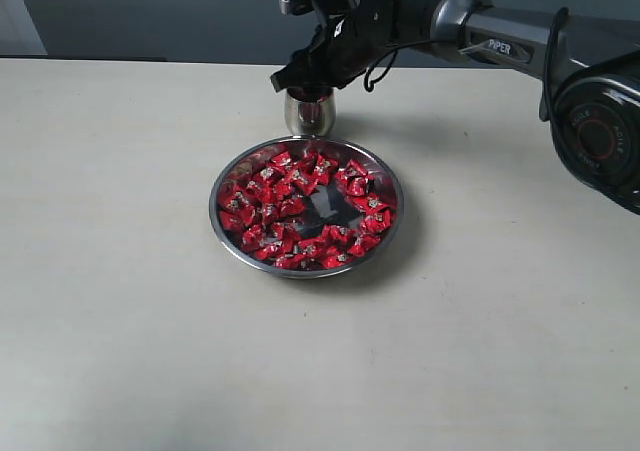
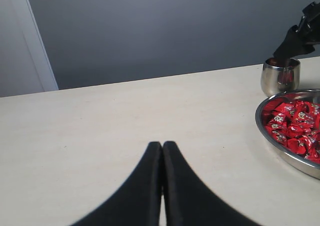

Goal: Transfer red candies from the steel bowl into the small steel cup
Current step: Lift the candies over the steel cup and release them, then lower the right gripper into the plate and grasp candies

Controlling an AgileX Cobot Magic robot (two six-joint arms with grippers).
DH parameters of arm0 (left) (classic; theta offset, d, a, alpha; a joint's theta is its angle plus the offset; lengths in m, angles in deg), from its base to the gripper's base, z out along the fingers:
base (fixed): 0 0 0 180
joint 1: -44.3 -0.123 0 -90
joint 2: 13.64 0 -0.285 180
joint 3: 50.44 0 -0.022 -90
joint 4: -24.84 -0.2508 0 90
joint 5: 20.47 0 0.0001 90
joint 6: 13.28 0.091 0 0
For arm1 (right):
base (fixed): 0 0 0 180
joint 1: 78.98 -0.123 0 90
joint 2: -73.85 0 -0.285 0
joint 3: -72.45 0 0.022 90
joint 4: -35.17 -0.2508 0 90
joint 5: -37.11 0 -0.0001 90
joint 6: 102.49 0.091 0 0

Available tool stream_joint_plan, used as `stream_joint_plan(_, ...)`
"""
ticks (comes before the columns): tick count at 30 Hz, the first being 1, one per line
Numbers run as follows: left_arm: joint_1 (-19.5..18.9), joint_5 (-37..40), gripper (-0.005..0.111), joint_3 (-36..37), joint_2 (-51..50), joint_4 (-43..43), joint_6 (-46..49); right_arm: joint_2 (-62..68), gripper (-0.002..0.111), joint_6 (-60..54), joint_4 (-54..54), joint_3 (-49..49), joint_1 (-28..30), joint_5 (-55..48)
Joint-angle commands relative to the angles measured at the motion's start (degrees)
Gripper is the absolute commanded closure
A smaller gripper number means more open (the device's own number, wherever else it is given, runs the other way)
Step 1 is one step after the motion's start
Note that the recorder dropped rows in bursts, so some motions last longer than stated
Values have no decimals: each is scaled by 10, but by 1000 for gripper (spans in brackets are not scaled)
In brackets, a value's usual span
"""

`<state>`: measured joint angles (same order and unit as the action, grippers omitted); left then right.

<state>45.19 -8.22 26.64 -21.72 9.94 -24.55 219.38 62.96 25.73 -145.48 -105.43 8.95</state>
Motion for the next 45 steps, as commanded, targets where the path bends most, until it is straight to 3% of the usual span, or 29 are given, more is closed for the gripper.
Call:
stream_joint_plan(1,4,-3,106,1,3,2,-2,-10,63,-3,1,1,4,-41)
stream_joint_plan(16,4,-3,106,1,3,2,-2,-87,65,-34,-37,1,-7,-230)
stream_joint_plan(23,4,-3,106,1,3,2,-2,-71,65,-58,-63,1,-23,-418)
stream_joint_plan(34,4,-3,106,1,3,2,-2,-20,65,-46,-52,1,-30,-418)
stream_joint_plan(45,4,-3,106,1,3,2,-2,-59,68,-13,-16,29,-53,-418)
